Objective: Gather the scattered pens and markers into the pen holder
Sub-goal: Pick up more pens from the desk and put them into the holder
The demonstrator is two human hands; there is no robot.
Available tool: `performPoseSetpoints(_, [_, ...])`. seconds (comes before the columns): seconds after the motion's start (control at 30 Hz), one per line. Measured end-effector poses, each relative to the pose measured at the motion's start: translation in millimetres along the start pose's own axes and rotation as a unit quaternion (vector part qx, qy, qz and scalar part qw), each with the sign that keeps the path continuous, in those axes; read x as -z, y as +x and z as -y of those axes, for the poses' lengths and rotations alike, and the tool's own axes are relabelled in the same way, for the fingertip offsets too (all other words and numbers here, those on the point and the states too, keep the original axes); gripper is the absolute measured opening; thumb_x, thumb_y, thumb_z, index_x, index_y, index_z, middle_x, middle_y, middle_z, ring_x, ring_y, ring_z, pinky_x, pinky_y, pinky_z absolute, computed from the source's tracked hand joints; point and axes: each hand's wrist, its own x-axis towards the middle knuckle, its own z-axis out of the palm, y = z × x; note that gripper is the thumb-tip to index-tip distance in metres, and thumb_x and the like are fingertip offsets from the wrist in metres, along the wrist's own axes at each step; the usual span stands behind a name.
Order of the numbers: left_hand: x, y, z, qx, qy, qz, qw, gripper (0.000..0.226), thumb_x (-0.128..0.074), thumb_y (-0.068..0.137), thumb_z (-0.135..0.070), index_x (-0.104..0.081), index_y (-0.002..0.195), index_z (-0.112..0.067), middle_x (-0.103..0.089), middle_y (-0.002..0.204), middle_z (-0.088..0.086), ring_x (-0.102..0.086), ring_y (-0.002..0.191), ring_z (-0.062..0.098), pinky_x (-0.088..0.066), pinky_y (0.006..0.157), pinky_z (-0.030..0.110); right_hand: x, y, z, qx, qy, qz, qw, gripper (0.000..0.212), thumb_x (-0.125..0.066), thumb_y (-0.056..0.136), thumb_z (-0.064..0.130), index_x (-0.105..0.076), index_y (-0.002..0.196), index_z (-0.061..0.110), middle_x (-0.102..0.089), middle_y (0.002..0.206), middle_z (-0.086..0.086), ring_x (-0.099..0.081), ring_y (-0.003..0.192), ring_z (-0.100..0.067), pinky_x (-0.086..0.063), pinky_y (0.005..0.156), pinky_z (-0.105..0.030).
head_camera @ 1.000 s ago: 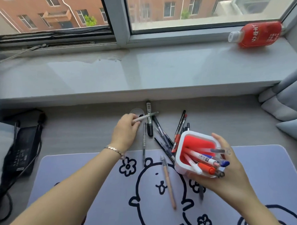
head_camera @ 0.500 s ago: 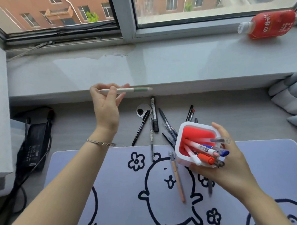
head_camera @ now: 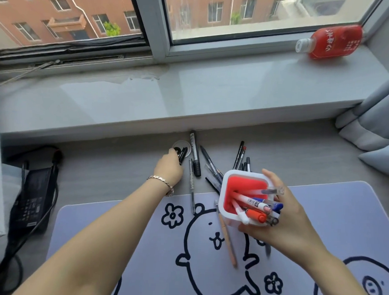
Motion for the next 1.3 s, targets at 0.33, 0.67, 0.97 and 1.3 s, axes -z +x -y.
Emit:
performPoseSetpoints(0.33, [78,-109,-35,-0.090,-0.582,-0.085,0.804,0.026,-0.029,0.091,0.006,-0.040,0.086,-0.017,-0.045,0.082,0.002,-0.052,0.057,0.008,-0.052,0.066,0.023,-7,-18,4,0.005,-0.012,-0.006,1.000,0.094,-0.078,0.036,0.057,-0.026,0.114,0.063,-0.044,0.120,0.035,-0.048,0.110,0.013,-0.043,0.077,-0.008])
performPoseSetpoints(0.67, [31,-193,-50,-0.283,-0.534,-0.088,0.792,0.073,-0.043,0.087,0.014,-0.032,0.118,-0.051,-0.056,0.091,-0.001,-0.068,0.098,0.015,-0.053,0.080,0.019,-24,-37,13,0.048,-0.040,0.000,0.998,0.104,-0.090,0.042,0.034,-0.026,0.120,0.062,-0.048,0.126,0.023,-0.055,0.108,0.000,-0.051,0.087,-0.021])
performPoseSetpoints(0.97, [13,-177,-34,-0.341,-0.212,-0.132,0.906,0.040,-0.045,0.084,-0.029,-0.039,0.122,-0.037,-0.042,0.134,-0.002,-0.034,0.121,-0.007,-0.030,0.099,0.008,-21,-49,10,0.044,-0.093,-0.016,0.995,0.101,-0.085,0.044,0.043,-0.028,0.126,0.054,-0.045,0.126,0.028,-0.052,0.110,0.005,-0.046,0.089,-0.015])
performPoseSetpoints(1.3, [-11,-67,-14,-0.034,-0.169,-0.075,0.982,0.033,-0.055,0.086,-0.017,-0.050,0.118,-0.013,-0.052,0.119,0.008,-0.055,0.098,0.020,-0.044,0.081,0.029,10,-25,-2,-0.028,-0.048,-0.089,0.994,0.095,-0.089,0.050,0.021,-0.030,0.120,0.048,-0.049,0.117,0.015,-0.048,0.094,0.007,-0.039,0.078,-0.023])
